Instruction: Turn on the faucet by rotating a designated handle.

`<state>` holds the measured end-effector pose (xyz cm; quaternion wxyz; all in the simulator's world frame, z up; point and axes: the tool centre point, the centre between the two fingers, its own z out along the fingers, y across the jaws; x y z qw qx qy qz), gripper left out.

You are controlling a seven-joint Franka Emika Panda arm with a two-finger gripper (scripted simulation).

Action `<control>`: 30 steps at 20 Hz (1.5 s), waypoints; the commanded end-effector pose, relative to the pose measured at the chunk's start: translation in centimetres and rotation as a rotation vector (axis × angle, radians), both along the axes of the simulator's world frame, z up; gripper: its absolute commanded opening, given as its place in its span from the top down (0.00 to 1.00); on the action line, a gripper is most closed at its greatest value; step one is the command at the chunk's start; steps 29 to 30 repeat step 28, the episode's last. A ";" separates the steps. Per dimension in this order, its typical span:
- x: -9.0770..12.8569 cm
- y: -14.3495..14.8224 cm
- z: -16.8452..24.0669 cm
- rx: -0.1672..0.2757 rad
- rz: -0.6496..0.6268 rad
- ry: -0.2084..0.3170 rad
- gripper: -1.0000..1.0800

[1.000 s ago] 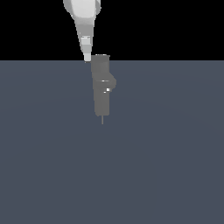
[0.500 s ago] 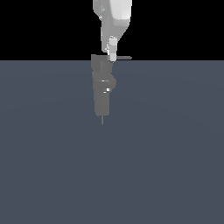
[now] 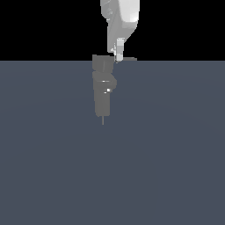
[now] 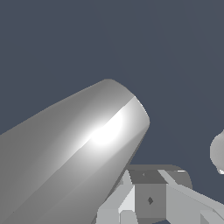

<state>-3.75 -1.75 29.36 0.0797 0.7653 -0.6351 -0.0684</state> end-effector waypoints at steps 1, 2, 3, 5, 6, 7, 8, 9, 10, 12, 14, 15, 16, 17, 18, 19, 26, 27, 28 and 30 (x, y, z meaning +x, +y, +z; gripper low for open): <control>0.9 -0.8 -0.3 -0.001 -0.004 -0.005 1.00; 1.2 -1.0 -0.3 -0.001 -0.005 -0.006 1.00; 1.4 -1.3 -0.3 -0.001 -0.006 -0.006 1.00; 1.9 -1.7 -0.4 -0.001 -0.008 -0.007 1.00; 2.2 -2.0 -0.4 -0.002 -0.009 -0.007 1.00; 2.4 -2.2 -0.5 -0.002 -0.010 -0.007 1.00; 2.7 -2.4 -0.5 -0.002 -0.010 -0.008 1.00; 2.9 -2.7 -0.5 -0.002 -0.011 -0.008 1.00; 3.1 -2.9 -0.5 -0.002 -0.012 -0.008 1.00; 3.6 -3.4 -0.6 -0.002 -0.014 -0.009 1.00; 4.1 -3.8 -0.6 -0.002 -0.016 -0.010 1.00; 4.3 -4.0 -0.7 -0.002 -0.016 -0.010 1.00; 4.5 -4.3 -0.7 -0.003 -0.017 -0.010 1.00; 4.8 -4.5 -0.7 -0.003 -0.018 -0.010 1.00; 5.0 -4.7 -0.7 -0.003 -0.019 -0.011 1.00; 5.2 -4.9 -0.8 -0.003 -0.020 -0.011 1.00; 6.7 -6.5 -0.9 -0.003 -0.026 -0.013 1.00; 7.0 -6.7 -0.9 -0.003 -0.026 -0.014 1.00; 7.0 -6.7 -0.9 -0.003 -0.026 -0.014 1.00; 7.0 -6.7 -0.9 -0.003 -0.026 -0.014 1.00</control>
